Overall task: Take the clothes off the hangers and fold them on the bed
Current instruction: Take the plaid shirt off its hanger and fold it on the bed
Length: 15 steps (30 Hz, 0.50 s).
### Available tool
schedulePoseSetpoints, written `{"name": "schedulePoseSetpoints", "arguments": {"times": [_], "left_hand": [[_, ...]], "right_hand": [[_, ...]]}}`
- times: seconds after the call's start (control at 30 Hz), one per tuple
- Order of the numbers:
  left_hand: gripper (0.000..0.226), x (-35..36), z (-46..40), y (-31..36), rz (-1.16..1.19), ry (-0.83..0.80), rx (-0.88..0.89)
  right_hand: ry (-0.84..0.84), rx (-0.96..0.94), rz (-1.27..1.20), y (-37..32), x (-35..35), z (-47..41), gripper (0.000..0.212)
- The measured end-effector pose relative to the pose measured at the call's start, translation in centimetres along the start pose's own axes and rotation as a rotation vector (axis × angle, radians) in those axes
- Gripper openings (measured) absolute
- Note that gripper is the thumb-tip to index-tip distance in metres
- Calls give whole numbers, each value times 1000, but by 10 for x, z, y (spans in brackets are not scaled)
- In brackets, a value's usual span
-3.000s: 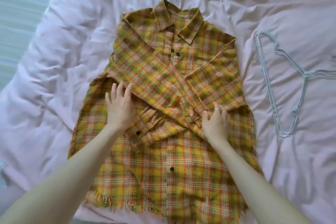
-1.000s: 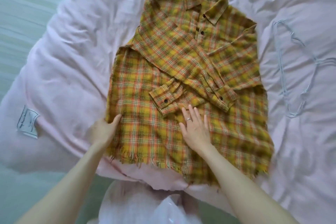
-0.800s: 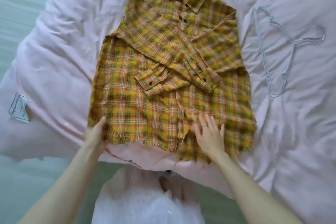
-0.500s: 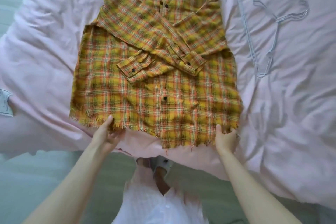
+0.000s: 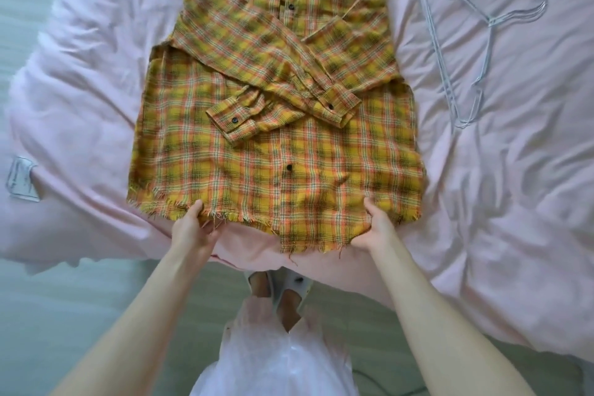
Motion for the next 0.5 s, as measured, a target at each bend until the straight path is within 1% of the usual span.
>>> {"name": "schedulePoseSetpoints", "arguments": {"times": [0.1,0.23,0.3,0.4,0.5], "left_hand": [[17,5,10,9,13,27,43],[15,18,28,30,13,0,103],[20,30,35,45,36,-14,120],[30,57,48,71,59,-47,149],[34,89,58,100,134,-44,207]], "right_hand": [[64,-86,38,-6,11,14,49],[93,-146,25,-22,21,36,49],[132,-210,33,-34,30,48,44],[192,-319,70,-55,51,68,29],[187,-423,102,-81,76,83,29]]}}
Point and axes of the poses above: each hand's wrist, its own z-axis away from the middle knuckle, its own x-axis out of the palm, y = z × x, the point moved 1 cm from there along -z, towards the middle knuckle, and after that the axes turned 3 degrees about z, right-handed, at the moved point
